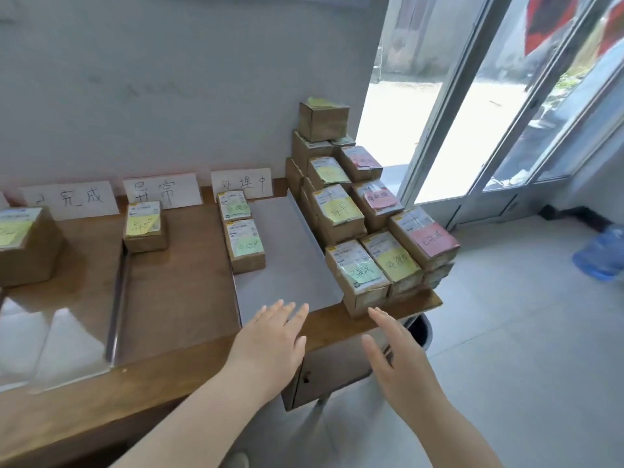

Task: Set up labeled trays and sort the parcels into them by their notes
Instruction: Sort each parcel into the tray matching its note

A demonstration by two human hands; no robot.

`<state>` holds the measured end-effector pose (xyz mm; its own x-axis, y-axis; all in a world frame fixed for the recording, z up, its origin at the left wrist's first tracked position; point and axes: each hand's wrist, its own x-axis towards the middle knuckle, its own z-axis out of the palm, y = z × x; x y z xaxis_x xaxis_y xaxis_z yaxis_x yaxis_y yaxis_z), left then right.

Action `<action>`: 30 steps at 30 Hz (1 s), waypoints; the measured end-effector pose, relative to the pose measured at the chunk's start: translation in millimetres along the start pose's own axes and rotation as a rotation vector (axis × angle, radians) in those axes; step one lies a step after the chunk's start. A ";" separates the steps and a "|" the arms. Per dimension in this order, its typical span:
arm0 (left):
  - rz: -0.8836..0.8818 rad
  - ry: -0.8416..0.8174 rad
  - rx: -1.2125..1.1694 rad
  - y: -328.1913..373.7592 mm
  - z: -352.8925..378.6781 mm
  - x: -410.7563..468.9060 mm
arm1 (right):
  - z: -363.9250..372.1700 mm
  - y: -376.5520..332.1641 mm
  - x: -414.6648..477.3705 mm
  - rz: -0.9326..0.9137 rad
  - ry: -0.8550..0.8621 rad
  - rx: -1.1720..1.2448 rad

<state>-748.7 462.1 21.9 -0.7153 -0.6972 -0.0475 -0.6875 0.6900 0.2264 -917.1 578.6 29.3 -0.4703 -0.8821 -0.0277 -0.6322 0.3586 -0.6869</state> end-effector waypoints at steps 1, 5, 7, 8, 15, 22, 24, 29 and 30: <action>0.016 -0.001 -0.014 7.7 1.7 8.1 | -5.8 6.3 0.6 0.004 0.006 0.002; 0.065 -0.016 -0.055 28.4 9.1 42.8 | -25.7 23.1 18.2 0.006 0.063 0.000; 0.070 -0.014 -0.071 30.0 12.9 62.5 | -33.6 26.3 34.8 -0.011 0.091 -0.031; 0.067 -0.015 -0.080 29.2 14.2 72.7 | -37.4 27.8 44.6 -0.018 0.103 -0.053; 0.030 -0.040 -0.183 20.1 16.4 145.5 | -68.4 36.5 113.3 -0.025 0.182 -0.042; 0.057 0.004 -0.166 33.0 14.0 186.4 | -97.5 54.8 160.6 -0.026 0.281 -0.051; 0.076 0.032 -0.165 38.1 18.9 191.9 | -108.0 64.9 178.0 -0.029 0.293 -0.060; 0.116 0.050 -0.115 79.1 23.6 214.0 | -138.0 94.1 222.7 0.031 0.240 -0.055; 0.098 0.026 -0.127 87.2 26.4 219.9 | -142.3 100.0 231.8 0.039 0.199 -0.051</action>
<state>-969.3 374.1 5.5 -0.7737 -0.6335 0.0055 -0.5919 0.7260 0.3502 -1177.0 453.5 57.5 -0.6040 -0.7914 0.0943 -0.6394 0.4105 -0.6501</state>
